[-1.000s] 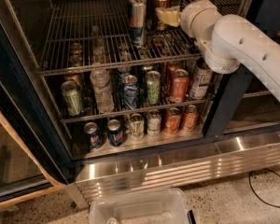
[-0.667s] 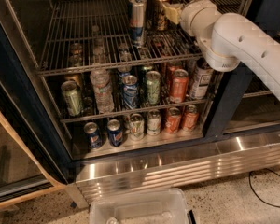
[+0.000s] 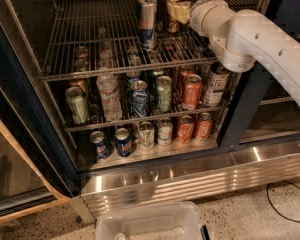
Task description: Pick orange can from top shelf of fridge
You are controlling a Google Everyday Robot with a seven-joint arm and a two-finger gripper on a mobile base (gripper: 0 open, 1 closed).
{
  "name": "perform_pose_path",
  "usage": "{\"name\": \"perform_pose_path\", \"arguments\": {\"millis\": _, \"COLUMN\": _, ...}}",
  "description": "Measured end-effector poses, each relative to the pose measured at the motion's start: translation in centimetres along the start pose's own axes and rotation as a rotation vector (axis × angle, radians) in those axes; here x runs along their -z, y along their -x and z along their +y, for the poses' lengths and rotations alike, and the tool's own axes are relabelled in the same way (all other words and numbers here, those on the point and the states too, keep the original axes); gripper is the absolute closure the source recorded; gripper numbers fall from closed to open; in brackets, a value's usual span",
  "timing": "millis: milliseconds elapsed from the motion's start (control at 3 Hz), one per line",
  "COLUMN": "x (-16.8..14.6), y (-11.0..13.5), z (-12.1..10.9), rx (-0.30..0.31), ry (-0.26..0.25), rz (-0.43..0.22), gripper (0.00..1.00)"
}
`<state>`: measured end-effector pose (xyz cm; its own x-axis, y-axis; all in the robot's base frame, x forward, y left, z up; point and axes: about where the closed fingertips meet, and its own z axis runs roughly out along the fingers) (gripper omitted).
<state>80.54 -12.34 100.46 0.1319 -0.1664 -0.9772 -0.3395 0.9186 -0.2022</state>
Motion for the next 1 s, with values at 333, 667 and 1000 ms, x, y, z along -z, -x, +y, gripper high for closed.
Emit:
{"name": "perform_pose_path", "arguments": {"millis": 333, "x": -0.4, "y": -0.2, "z": 1.2, "rx": -0.067, "ry": 0.053, "rz": 0.006, "gripper": 0.3}}
{"name": "perform_pose_path", "arguments": {"millis": 667, "x": -0.7, "y": -0.4, "z": 2.0, "rx": -0.11, "ry": 0.09, "rz": 0.014, "gripper": 0.29}}
{"name": "perform_pose_path", "arguments": {"millis": 1000, "x": -1.0, "y": -0.7, "z": 2.3, "rx": -0.135, "ry": 0.102, "rz": 0.025, "gripper": 0.29}}
